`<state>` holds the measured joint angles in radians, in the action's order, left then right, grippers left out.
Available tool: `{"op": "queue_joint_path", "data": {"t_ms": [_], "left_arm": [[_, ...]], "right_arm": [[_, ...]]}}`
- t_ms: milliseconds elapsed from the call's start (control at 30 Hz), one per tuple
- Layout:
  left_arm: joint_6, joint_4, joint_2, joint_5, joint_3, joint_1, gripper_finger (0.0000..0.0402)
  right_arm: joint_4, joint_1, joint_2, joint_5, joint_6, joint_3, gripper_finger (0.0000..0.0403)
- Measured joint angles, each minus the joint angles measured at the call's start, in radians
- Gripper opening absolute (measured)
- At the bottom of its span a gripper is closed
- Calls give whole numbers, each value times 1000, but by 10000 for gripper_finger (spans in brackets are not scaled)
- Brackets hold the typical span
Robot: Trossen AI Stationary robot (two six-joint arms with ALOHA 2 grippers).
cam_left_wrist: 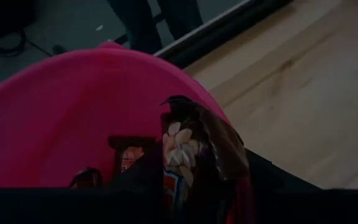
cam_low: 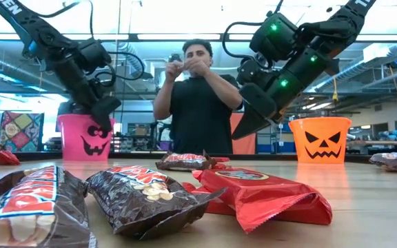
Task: Sort candy by brand, put in halloween buckets
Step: Put the brown chocolate bar into the pink bucket
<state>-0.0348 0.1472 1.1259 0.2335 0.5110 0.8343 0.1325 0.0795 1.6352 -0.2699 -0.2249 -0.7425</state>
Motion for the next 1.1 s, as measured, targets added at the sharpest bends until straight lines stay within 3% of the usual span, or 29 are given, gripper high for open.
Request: {"op": "queue_joint_path", "data": {"t_ms": [233, 567, 900, 1100], "left_arm": [[-67, 9, 0, 95, 0, 51, 138], [-101, -3, -2, -5, 0, 72, 149], [-75, -50, -91, -7, 1, 72, 152], [-78, -4, -99, 3, 2, 72, 189]], "right_arm": [[8, 0, 0, -1, 9, 0, 55], [26, 1, 0, -18, 8, 0, 55], [72, 2, 0, -19, 8, 0, 55], [86, 9, 0, -27, 10, 0, 55]]}}
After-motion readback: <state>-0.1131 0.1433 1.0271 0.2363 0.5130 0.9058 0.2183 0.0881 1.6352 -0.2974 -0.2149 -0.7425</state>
